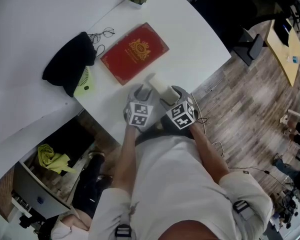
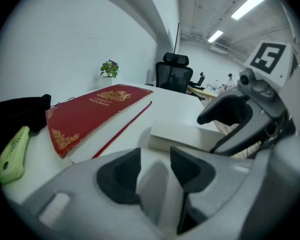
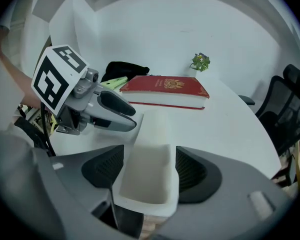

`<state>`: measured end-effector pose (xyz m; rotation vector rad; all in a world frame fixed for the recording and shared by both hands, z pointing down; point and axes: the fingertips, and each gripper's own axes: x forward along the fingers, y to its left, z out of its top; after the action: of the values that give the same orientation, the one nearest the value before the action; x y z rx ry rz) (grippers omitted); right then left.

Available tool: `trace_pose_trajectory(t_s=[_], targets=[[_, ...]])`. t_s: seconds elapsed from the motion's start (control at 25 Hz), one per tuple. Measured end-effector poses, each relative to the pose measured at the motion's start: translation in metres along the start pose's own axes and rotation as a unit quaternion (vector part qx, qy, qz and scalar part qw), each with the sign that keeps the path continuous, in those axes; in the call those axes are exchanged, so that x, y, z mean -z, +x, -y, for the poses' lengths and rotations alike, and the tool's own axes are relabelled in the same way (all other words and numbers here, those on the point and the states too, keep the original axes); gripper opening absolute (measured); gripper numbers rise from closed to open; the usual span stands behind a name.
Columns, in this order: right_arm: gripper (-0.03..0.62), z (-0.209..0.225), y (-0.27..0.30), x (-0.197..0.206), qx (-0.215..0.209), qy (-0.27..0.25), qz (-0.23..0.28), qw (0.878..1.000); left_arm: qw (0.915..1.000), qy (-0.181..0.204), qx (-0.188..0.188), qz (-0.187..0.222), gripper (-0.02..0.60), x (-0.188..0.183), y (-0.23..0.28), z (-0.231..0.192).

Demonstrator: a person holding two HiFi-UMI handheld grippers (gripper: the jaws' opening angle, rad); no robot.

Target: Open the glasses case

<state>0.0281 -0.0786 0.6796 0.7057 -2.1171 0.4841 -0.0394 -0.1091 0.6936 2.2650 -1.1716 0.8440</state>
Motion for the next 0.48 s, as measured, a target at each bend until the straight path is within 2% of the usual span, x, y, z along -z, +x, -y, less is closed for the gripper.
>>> trace_pose_trajectory(t_s=[0.48], targets=[[0.327,0.002,0.012,0.008,0.004,-0.003,-0.023,1.000,1.0000,0.005,-0.004,-0.007,0.183,0.001,0.005,-0.006]])
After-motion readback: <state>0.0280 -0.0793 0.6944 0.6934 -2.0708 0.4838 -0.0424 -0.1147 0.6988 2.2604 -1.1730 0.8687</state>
